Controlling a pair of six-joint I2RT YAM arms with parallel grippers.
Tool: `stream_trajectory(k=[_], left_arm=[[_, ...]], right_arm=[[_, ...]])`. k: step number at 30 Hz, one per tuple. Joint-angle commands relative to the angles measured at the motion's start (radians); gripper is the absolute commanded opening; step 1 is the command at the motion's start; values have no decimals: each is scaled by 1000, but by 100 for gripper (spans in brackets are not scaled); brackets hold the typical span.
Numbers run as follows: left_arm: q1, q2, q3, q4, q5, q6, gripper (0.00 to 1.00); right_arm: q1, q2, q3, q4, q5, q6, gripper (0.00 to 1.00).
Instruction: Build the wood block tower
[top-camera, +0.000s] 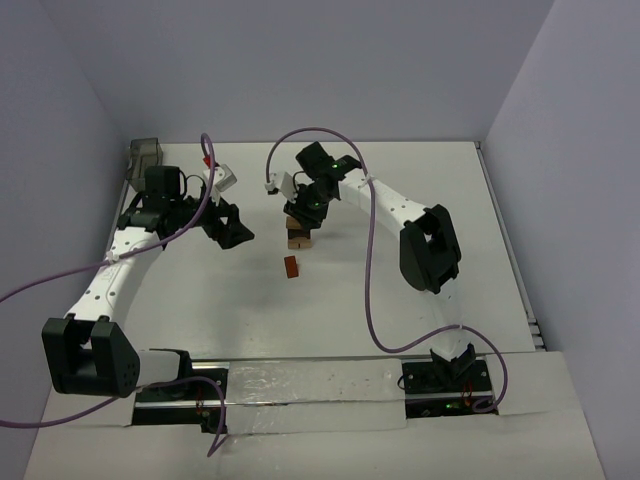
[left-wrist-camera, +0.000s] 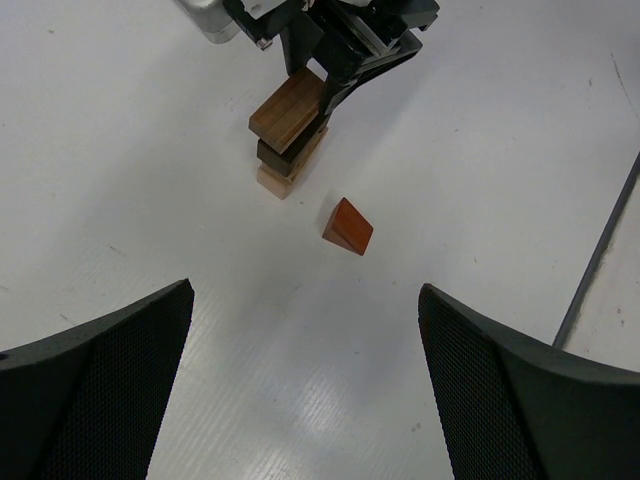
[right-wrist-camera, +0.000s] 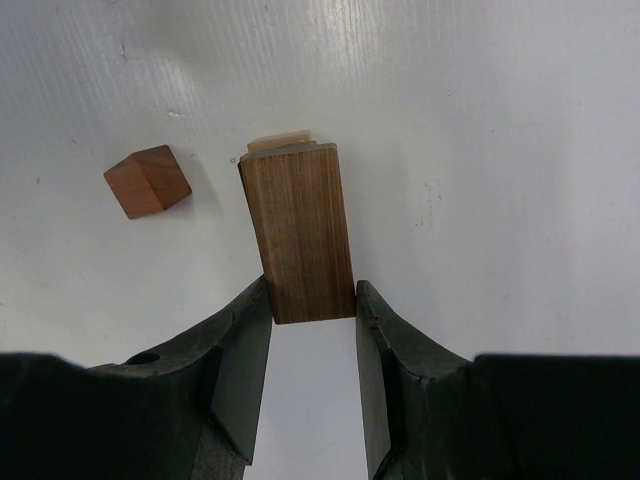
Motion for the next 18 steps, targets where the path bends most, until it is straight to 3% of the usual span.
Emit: stream_trajectory(k=[1, 18], left_arm=[[-4, 5, 52, 26, 15, -4, 99], [-4, 6, 48, 23, 23, 2, 99]], right_arm=[[10, 3, 37, -15, -2, -18, 16], [11, 7, 33, -32, -5, -61, 23]])
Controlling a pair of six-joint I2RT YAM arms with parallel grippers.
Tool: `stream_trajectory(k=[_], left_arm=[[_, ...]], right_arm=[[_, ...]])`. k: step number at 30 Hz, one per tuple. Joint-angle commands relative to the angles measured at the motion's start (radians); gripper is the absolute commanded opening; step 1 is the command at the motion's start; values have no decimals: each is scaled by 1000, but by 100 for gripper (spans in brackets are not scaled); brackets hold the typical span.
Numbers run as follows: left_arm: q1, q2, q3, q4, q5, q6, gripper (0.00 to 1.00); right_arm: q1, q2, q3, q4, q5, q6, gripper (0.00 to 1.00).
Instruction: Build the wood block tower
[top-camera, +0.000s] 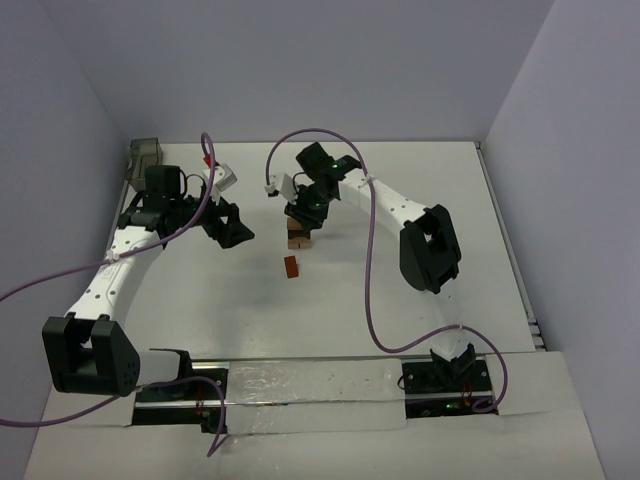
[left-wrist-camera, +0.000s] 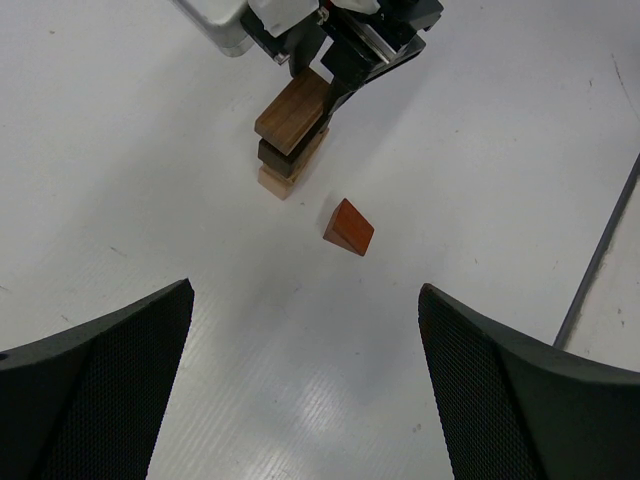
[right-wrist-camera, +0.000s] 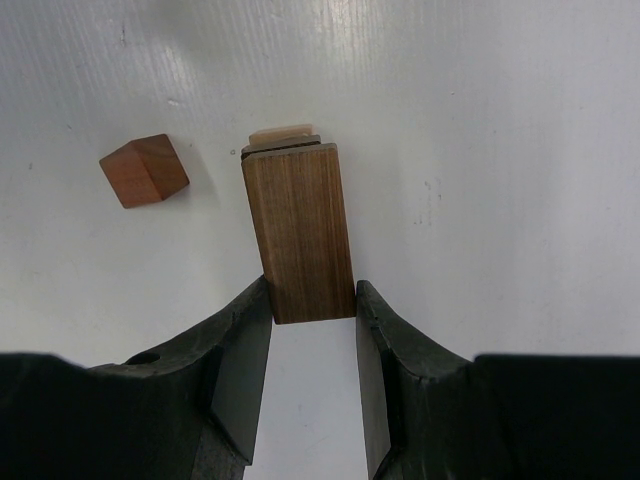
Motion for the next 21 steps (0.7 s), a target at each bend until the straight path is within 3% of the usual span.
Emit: stream_trajectory(k=[1, 21], left_arm=[[-4, 1, 44, 23, 22, 2, 99], [-4, 6, 51, 16, 30, 3, 99]], right_arm=[[11, 6, 32, -19, -4, -19, 24], [10, 13, 31, -25, -18, -19, 32]])
